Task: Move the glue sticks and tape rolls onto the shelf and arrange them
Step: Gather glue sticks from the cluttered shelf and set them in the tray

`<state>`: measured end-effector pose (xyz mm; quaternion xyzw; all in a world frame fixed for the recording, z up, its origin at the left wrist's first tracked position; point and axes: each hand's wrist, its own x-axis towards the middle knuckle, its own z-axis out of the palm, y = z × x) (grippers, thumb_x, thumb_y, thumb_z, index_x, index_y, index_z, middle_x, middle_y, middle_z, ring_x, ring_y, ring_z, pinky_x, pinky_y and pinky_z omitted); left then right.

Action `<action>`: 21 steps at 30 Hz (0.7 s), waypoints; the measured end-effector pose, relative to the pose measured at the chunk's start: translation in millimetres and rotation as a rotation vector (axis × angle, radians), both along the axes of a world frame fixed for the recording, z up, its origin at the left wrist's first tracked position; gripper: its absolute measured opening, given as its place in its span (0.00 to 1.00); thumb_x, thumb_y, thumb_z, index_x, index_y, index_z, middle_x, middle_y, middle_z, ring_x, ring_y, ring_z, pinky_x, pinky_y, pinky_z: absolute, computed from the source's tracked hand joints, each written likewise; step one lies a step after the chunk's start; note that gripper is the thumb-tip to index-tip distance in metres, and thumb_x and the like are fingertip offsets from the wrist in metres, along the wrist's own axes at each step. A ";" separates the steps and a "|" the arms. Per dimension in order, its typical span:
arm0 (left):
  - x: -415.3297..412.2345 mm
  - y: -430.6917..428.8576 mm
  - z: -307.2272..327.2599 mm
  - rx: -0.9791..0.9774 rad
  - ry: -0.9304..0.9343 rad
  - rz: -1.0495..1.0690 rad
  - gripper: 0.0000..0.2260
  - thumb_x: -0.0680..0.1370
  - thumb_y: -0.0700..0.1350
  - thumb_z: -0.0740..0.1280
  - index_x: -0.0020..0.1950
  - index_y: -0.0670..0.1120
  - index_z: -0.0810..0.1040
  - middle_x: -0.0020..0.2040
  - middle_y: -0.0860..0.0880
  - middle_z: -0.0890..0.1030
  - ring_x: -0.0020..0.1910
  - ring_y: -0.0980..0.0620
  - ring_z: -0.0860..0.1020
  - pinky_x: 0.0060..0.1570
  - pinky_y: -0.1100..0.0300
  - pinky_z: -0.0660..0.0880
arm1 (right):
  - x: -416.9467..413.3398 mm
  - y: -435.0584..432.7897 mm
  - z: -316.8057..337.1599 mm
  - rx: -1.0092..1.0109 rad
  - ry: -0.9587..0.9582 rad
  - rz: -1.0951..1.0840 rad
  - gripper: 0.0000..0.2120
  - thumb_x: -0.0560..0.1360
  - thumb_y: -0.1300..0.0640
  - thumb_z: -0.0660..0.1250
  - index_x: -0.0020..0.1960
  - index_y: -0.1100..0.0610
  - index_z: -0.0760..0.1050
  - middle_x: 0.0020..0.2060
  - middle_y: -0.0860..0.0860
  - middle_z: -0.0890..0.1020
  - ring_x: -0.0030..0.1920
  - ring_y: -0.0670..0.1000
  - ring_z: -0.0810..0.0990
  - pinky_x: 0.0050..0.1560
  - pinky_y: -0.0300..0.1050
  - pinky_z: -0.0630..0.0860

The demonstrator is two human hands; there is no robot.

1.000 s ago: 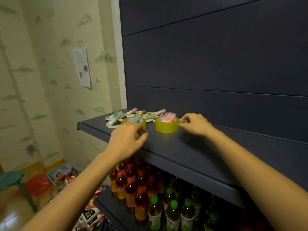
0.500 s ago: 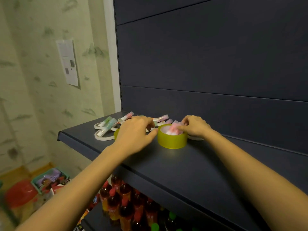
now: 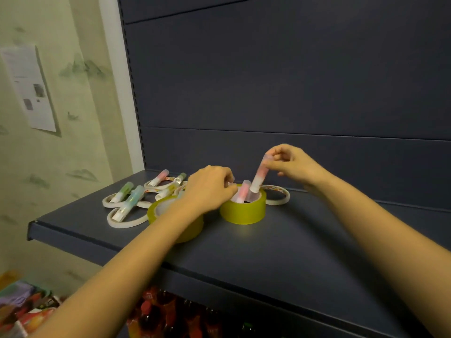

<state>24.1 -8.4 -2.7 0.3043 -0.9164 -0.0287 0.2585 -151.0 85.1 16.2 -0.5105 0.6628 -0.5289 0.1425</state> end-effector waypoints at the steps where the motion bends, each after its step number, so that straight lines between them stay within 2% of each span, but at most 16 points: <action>1: -7.4 -3.6 -0.1 0.013 -0.028 -0.008 0.11 0.76 0.53 0.62 0.51 0.49 0.78 0.51 0.49 0.81 0.51 0.46 0.77 0.44 0.57 0.70 | 1.6 6.0 2.9 -0.045 -0.010 -0.021 0.07 0.74 0.62 0.68 0.45 0.52 0.73 0.38 0.45 0.77 0.38 0.41 0.75 0.35 0.31 0.72; 5: -40.8 -16.2 -4.2 0.032 -0.170 0.007 0.17 0.76 0.56 0.61 0.53 0.44 0.78 0.52 0.44 0.81 0.52 0.42 0.77 0.42 0.56 0.69 | 8.7 30.4 6.9 -0.147 -0.010 -0.105 0.06 0.75 0.61 0.68 0.50 0.54 0.73 0.39 0.44 0.77 0.37 0.40 0.75 0.33 0.29 0.73; 9: -59.9 -24.4 -10.8 0.091 -0.198 -0.006 0.15 0.75 0.52 0.63 0.53 0.42 0.78 0.53 0.41 0.80 0.51 0.41 0.77 0.42 0.56 0.69 | 13.8 58.8 1.9 -0.177 0.017 -0.182 0.06 0.74 0.60 0.69 0.47 0.52 0.74 0.39 0.45 0.78 0.38 0.43 0.75 0.32 0.27 0.72; 11: -62.5 -26.3 -11.0 0.134 -0.143 -0.032 0.14 0.74 0.50 0.65 0.52 0.41 0.78 0.53 0.40 0.80 0.52 0.40 0.77 0.43 0.55 0.70 | 13.3 73.2 -2.1 -0.185 0.024 -0.241 0.06 0.74 0.60 0.69 0.45 0.50 0.74 0.40 0.44 0.79 0.39 0.45 0.75 0.35 0.31 0.73; 16: -57.1 -7.4 11.2 0.189 0.174 -0.152 0.08 0.70 0.49 0.70 0.44 0.46 0.77 0.48 0.42 0.82 0.51 0.41 0.78 0.50 0.51 0.74 | 13.3 109.7 -13.9 -0.179 0.027 -0.403 0.05 0.74 0.59 0.69 0.46 0.51 0.75 0.42 0.44 0.80 0.44 0.46 0.77 0.44 0.41 0.74; 21: -60.5 36.7 37.0 0.282 0.308 -0.395 0.09 0.70 0.50 0.73 0.42 0.48 0.76 0.37 0.48 0.84 0.45 0.47 0.82 0.54 0.48 0.76 | 13.4 157.2 -18.8 -0.159 0.086 -0.538 0.04 0.74 0.57 0.69 0.46 0.50 0.75 0.45 0.45 0.81 0.43 0.44 0.79 0.46 0.41 0.74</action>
